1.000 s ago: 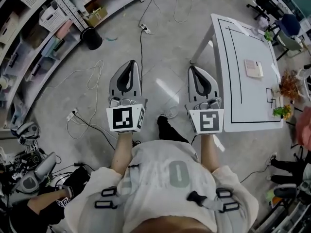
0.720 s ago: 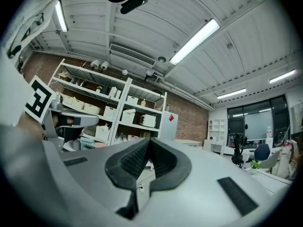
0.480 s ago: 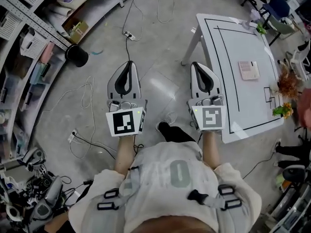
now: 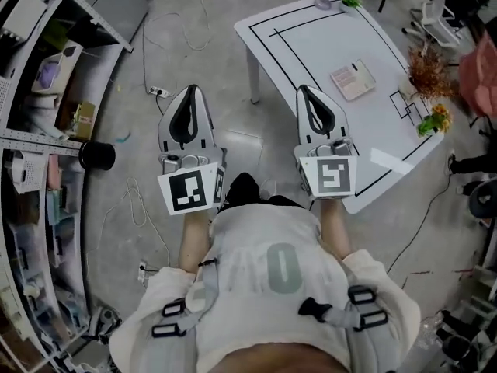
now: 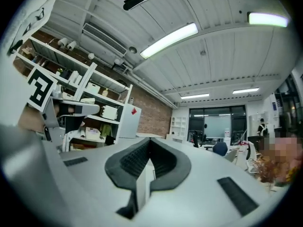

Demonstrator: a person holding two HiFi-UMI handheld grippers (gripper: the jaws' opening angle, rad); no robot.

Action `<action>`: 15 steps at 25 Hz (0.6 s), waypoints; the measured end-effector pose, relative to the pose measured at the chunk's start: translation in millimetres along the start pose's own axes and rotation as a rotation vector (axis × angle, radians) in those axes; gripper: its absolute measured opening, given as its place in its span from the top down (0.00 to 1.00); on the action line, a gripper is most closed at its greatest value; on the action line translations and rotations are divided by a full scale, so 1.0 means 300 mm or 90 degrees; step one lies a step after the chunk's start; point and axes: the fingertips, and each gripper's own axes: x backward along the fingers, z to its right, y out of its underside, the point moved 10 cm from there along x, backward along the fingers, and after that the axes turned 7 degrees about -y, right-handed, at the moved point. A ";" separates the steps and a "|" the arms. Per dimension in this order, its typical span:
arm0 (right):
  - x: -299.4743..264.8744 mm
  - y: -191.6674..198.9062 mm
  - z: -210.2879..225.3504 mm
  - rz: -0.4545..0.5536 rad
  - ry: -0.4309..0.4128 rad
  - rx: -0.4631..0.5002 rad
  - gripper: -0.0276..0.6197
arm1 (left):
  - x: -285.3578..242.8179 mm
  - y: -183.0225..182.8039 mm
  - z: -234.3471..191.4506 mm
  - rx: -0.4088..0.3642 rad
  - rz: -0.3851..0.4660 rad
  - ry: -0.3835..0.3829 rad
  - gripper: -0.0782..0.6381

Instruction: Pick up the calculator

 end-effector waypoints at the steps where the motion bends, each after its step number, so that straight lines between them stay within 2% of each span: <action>1: 0.008 0.003 0.033 -0.003 0.022 0.001 0.95 | -0.042 0.004 0.025 0.005 0.004 0.019 0.86; 4: 0.046 0.030 0.128 -0.011 0.103 0.014 0.95 | -0.184 0.016 0.115 0.024 0.022 0.102 0.86; 9: 0.105 0.019 0.280 -0.014 0.259 -0.010 0.95 | -0.414 0.032 0.315 0.072 0.048 0.263 0.86; 15: 0.148 0.003 0.418 -0.042 0.433 0.006 0.95 | -0.646 -0.005 0.536 0.110 0.089 0.439 0.86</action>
